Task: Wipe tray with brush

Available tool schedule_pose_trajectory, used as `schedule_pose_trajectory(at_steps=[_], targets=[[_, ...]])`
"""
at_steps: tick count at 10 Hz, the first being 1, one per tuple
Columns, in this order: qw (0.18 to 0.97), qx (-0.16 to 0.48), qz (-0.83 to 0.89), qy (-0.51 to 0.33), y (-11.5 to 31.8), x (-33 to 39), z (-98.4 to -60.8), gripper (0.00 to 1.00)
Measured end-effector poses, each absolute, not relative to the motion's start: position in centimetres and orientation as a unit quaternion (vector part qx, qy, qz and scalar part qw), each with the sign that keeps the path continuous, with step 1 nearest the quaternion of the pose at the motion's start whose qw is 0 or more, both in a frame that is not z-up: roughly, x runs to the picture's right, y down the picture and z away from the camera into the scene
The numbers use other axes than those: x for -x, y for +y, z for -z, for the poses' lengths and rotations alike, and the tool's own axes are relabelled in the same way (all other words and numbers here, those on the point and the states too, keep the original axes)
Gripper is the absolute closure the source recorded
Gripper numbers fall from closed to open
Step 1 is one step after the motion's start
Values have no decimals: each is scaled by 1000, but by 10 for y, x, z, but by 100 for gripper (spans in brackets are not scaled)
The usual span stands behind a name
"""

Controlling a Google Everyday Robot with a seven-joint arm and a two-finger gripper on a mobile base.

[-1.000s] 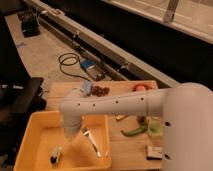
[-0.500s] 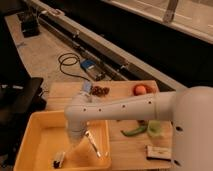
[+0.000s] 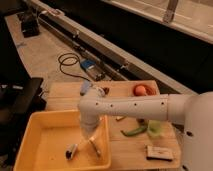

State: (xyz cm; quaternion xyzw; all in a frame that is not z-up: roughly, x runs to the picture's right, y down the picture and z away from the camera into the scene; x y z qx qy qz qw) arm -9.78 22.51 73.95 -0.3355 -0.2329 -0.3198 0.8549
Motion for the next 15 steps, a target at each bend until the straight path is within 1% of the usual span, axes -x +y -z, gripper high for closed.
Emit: schedule_pose_trajectory(at_steps=[2, 4, 6, 9, 12, 15], targets=[[857, 317, 337, -226, 199, 115, -739, 100], [852, 303, 358, -233, 194, 138, -736, 100], [844, 292, 376, -249, 199, 169, -729, 100], [830, 299, 380, -278, 227, 189, -724, 100], [831, 323, 365, -269, 251, 172, -717, 100], [841, 357, 337, -226, 258, 121, -724, 100]])
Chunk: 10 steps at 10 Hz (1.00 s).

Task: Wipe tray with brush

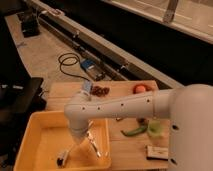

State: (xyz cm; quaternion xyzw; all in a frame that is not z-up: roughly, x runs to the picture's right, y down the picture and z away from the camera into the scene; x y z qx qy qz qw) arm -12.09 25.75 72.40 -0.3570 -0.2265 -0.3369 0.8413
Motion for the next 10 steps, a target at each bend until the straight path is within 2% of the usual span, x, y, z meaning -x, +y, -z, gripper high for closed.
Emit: schedule_pose_trajectory(at_steps=[2, 5, 10], targets=[[846, 371, 325, -204, 250, 98, -738, 100], [853, 358, 329, -189, 216, 93, -755, 100], [840, 312, 389, -216, 196, 157, -741, 100]])
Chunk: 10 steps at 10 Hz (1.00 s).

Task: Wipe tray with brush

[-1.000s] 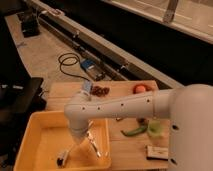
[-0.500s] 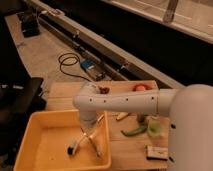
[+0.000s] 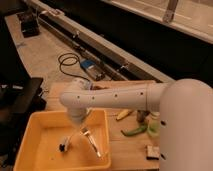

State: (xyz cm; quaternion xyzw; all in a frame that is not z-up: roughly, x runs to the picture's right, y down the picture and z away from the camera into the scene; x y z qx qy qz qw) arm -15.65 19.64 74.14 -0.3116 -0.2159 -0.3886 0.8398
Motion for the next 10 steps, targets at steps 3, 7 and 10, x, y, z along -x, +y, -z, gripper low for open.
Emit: schedule_pose_trajectory(at_steps=[3, 7, 10], targets=[[810, 299, 443, -240, 214, 203, -722, 100], [811, 331, 422, -232, 248, 190, -712, 100], [829, 344, 381, -221, 255, 139, -711, 100]])
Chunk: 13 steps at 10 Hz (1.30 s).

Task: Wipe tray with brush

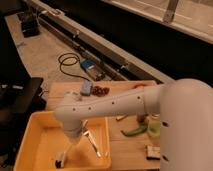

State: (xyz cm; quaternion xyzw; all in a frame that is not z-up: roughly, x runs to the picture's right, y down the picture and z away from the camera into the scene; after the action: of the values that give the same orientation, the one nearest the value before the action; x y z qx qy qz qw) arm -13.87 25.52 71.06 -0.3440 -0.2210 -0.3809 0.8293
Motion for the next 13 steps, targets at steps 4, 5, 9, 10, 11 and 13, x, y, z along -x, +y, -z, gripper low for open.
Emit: schedule_pose_trajectory(at_steps=[4, 5, 9, 10, 11, 13], targets=[[852, 342, 347, -191, 234, 83, -715, 100], [854, 338, 349, -188, 227, 83, -716, 100], [851, 316, 376, -187, 193, 124, -728, 100], [849, 309, 383, -193, 186, 135, -731, 100], [848, 303, 388, -195, 181, 138, -732, 100], [843, 291, 402, -209, 179, 157, -732, 100]])
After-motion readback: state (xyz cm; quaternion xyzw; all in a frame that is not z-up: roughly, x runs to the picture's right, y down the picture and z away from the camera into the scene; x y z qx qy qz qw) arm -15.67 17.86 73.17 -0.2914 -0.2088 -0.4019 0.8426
